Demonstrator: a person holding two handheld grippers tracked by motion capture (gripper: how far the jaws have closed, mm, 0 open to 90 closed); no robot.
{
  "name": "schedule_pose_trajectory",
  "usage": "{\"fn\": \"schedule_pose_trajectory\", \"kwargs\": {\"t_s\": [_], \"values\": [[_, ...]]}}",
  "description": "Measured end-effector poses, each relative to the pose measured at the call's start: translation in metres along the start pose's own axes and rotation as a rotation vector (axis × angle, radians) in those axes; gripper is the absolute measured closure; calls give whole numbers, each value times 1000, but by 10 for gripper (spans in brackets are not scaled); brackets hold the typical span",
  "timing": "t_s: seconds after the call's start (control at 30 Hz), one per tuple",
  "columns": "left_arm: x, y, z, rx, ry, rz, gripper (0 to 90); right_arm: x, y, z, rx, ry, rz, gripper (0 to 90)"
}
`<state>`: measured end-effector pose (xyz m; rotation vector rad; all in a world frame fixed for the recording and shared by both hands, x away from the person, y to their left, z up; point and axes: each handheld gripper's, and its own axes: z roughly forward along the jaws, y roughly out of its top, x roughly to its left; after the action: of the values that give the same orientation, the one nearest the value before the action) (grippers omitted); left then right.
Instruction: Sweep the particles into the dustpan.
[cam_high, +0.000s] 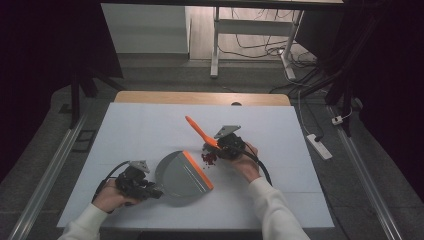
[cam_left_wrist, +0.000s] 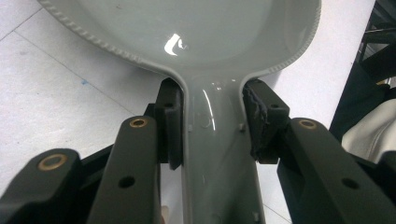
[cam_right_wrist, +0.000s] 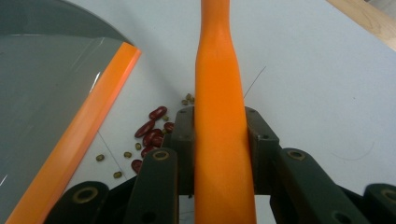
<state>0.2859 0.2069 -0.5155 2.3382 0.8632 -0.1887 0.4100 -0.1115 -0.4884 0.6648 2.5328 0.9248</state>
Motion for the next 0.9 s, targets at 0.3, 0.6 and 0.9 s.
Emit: {"fn": "schedule_pose_trajectory", "kwargs": {"t_s": [0.3,0.6,0.9], "values": [[0,0,0,-2,-3,-2,610,6,2,1,-2,15,-26,699],[0,0,1,-4,-2,-3,611,12,4,2,-3,29,-57,698],[0,0,1,-2,-1,0,611,19,7,3,-6,50,-84,698]]}}
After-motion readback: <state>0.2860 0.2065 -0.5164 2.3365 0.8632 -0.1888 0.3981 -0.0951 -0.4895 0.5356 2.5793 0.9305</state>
